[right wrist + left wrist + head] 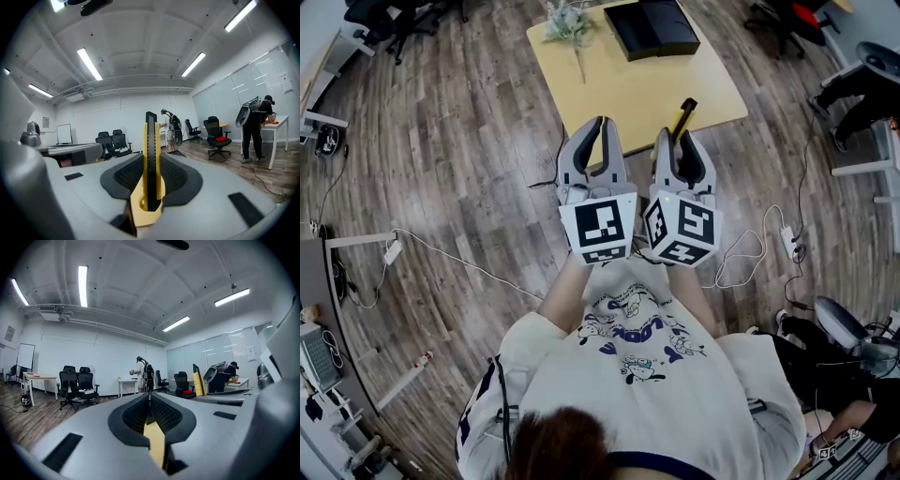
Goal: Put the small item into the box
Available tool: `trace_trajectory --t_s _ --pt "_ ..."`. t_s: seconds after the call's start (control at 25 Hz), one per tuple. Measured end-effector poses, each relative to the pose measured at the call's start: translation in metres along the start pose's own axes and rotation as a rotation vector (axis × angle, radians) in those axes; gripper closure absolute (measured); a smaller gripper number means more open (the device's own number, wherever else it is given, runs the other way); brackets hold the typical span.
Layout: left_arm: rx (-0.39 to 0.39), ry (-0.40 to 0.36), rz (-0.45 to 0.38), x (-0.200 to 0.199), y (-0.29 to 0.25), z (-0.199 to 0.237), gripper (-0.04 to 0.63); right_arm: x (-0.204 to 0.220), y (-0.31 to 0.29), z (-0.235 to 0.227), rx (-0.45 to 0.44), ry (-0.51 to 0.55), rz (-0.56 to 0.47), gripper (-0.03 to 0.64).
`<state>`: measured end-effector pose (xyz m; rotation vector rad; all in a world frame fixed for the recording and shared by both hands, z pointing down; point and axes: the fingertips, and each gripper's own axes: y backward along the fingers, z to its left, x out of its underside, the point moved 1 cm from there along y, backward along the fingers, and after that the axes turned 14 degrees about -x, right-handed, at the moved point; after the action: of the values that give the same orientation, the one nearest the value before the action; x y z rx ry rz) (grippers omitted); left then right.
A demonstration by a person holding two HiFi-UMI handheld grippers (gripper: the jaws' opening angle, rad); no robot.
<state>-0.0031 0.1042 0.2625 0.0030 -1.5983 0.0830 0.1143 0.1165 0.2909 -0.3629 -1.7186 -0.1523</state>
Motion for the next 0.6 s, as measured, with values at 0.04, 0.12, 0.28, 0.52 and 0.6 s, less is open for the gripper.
trace_trajectory --t_s 0.04,0.12,0.28,0.52,0.6 --pt "0.000 -0.002 0.003 0.001 -0.003 -0.001 0.572 0.000 -0.003 -0.001 -0.003 -0.001 0.003 0.492" --pt "-0.003 -0.006 0.009 0.002 -0.010 -0.001 0.572 0.001 -0.009 -0.004 -0.005 -0.005 0.007 0.492" --pt "-0.013 -0.004 0.024 0.007 -0.028 0.002 0.572 0.004 -0.027 -0.010 -0.011 -0.011 0.022 0.492" --pt "-0.006 0.000 0.029 0.010 -0.076 0.000 0.572 0.005 -0.069 -0.025 -0.015 -0.009 0.040 0.492" --pt "-0.001 0.000 0.034 0.011 -0.093 -0.001 0.572 0.004 -0.085 -0.029 -0.016 -0.009 0.045 0.492"
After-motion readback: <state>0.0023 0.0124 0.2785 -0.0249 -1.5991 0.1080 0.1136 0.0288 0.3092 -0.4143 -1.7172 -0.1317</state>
